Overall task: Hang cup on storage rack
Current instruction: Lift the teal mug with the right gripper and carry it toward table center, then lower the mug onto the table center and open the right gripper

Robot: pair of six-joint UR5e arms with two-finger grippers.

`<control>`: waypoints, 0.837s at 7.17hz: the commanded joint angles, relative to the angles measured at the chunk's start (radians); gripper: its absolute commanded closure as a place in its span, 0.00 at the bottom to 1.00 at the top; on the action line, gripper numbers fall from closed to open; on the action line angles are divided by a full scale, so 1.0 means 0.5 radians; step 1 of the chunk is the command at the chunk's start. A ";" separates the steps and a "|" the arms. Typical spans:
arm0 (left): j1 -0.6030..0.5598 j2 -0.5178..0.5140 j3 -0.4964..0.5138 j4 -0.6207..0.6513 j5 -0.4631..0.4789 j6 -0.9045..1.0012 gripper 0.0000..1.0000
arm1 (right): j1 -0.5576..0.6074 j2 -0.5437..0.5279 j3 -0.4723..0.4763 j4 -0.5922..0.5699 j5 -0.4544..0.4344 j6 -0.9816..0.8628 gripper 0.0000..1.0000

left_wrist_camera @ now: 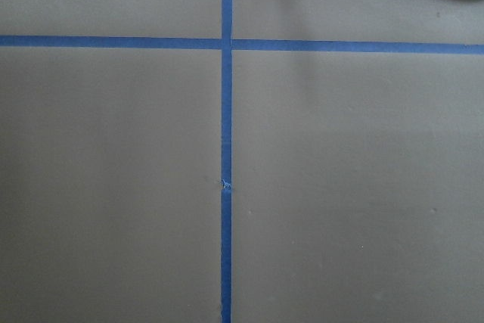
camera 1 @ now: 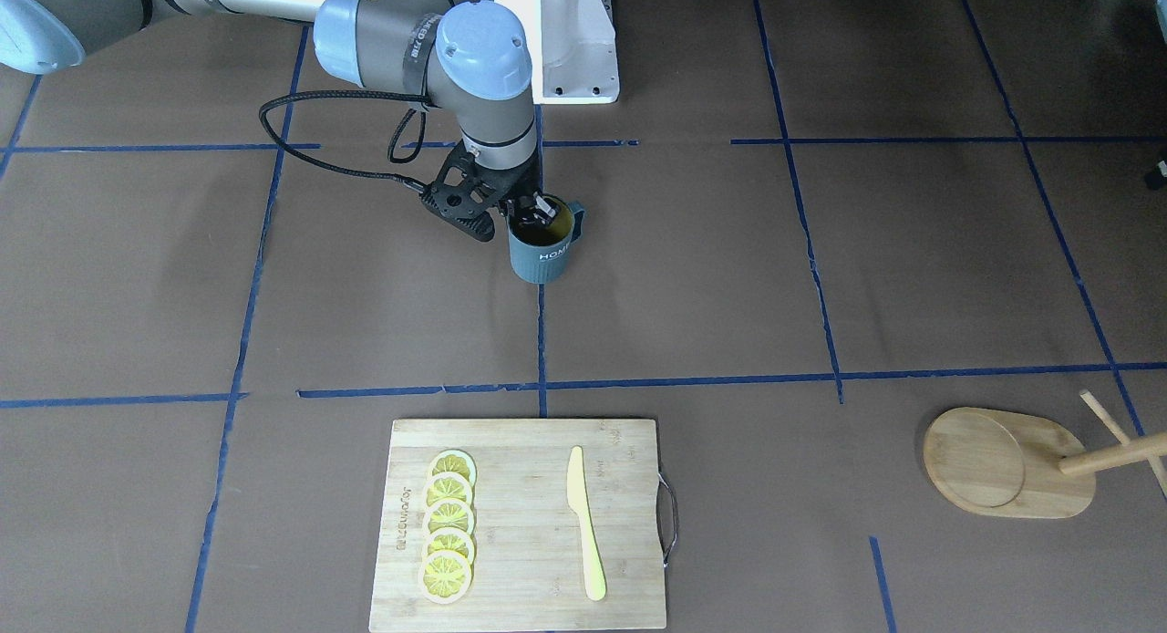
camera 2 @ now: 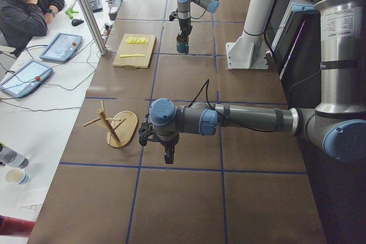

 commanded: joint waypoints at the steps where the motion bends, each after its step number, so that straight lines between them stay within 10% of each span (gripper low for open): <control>1: 0.000 0.000 0.008 0.000 0.000 0.000 0.00 | -0.027 -0.006 -0.037 0.001 -0.002 -0.012 0.92; 2: 0.000 0.000 -0.004 0.000 0.000 0.000 0.00 | -0.033 -0.031 -0.034 0.004 -0.002 -0.024 0.68; 3: 0.000 0.000 -0.001 0.000 0.000 0.000 0.00 | -0.033 -0.037 -0.034 0.004 -0.017 -0.025 0.01; 6: 0.000 -0.003 -0.013 -0.012 0.006 0.000 0.00 | 0.083 -0.043 0.110 -0.008 -0.008 -0.275 0.00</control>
